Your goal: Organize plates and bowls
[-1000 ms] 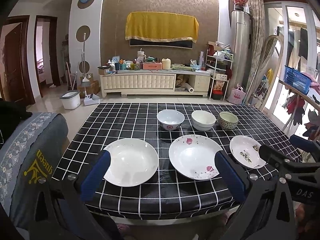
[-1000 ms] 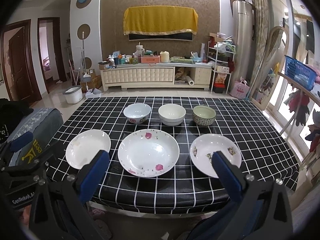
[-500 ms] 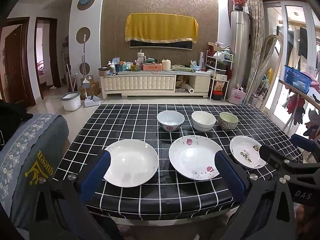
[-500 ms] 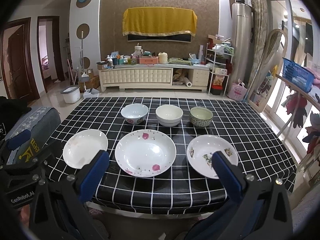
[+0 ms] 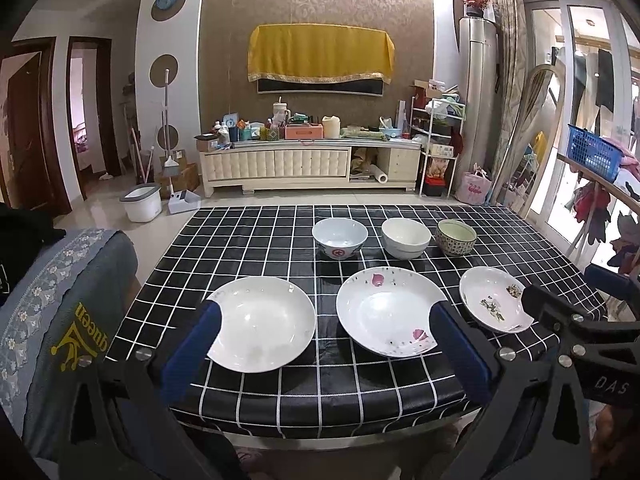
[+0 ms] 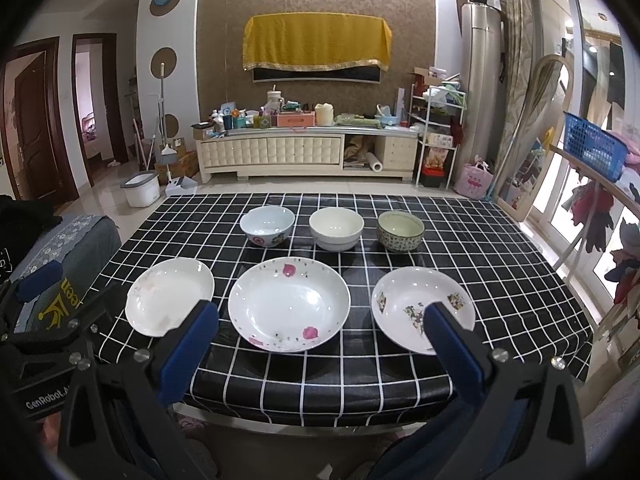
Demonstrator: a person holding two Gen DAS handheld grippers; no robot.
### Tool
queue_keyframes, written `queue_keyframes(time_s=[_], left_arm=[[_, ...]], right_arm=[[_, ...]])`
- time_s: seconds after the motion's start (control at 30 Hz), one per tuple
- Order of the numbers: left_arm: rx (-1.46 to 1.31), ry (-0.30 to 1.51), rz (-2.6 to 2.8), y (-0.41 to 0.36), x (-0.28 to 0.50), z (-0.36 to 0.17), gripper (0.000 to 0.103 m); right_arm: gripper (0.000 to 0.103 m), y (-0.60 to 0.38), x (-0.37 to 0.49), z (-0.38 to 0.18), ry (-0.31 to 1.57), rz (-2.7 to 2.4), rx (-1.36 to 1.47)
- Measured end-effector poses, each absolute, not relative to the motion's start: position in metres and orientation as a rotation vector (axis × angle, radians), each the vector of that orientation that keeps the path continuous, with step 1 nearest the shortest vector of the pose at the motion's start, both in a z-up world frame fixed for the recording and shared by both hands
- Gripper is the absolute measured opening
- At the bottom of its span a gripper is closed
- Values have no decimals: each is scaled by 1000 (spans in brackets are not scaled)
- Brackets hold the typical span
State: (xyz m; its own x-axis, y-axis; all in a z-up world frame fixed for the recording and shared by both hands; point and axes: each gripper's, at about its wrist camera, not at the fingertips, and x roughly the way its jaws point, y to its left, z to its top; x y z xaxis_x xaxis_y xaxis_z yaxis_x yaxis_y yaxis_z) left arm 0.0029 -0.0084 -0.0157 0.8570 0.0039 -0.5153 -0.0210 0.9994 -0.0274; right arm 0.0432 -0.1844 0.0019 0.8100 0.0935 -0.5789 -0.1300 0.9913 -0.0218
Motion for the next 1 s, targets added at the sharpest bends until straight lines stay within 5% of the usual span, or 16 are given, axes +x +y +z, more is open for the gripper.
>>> queue_keyframes(time_s=[0.67, 1.0], left_arm=[[-63, 436, 78, 21, 24, 9, 103], [6, 572, 112, 62, 71, -6, 103]], right_arm=[[103, -169, 79, 17, 562, 111, -80], [103, -114, 144, -13, 716, 200, -91]])
